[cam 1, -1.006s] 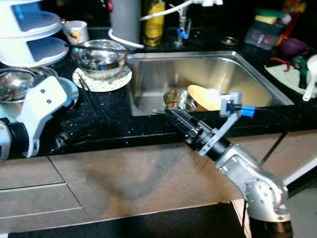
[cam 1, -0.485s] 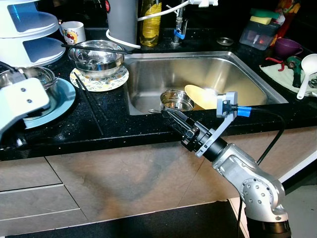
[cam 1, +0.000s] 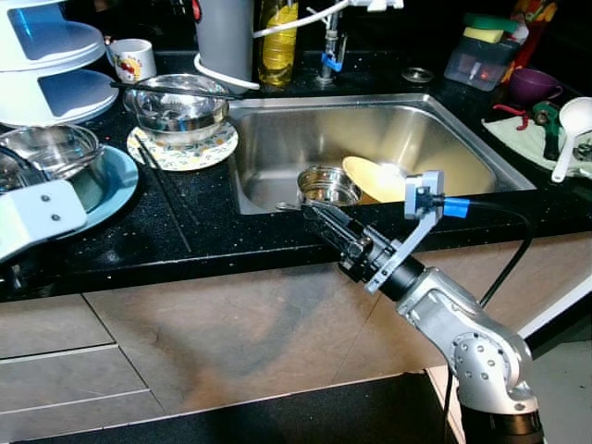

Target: Kitchen organization

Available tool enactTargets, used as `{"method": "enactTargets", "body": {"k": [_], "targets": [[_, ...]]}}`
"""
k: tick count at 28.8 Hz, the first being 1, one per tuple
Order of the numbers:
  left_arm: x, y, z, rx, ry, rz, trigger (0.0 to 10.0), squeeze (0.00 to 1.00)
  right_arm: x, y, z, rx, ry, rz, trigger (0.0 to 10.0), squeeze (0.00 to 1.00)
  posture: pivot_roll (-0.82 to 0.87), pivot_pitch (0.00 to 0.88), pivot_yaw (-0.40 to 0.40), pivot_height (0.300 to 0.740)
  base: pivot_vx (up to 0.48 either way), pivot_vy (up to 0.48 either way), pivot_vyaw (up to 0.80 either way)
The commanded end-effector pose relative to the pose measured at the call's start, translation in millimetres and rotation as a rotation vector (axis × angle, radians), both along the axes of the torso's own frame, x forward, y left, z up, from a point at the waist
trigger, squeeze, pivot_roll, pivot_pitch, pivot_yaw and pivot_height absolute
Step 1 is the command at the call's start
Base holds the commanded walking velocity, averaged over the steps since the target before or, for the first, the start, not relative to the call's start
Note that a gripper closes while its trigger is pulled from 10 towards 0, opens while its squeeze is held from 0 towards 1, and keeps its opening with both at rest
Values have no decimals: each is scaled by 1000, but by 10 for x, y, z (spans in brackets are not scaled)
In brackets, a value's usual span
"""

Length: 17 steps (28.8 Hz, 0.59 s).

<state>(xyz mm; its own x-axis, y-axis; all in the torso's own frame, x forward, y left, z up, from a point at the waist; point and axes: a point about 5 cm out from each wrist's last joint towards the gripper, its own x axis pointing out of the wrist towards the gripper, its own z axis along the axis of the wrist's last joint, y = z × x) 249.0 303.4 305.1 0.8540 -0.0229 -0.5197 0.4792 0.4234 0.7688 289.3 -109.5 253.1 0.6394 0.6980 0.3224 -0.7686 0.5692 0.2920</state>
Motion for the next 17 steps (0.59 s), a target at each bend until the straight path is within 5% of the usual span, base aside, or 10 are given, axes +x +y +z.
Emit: {"method": "enactTargets", "body": {"k": [1,11,17], "targets": [[19,89,-89,35,24,53,10000,0,-18,10,-4,-1,3,15,10000,0,-10,170,-61,740,0,0,0],[154,152,-159,34,-60,84,10000,0,-18,6,-3,-1,3,10,10000,0,-13,171,-58,740,0,0,0],[172,54,-103,-82,-82,53,10000,0,-19,3,-6,-2,4,11,10000,0,-12,171,-61,740,0,0,0]]}}
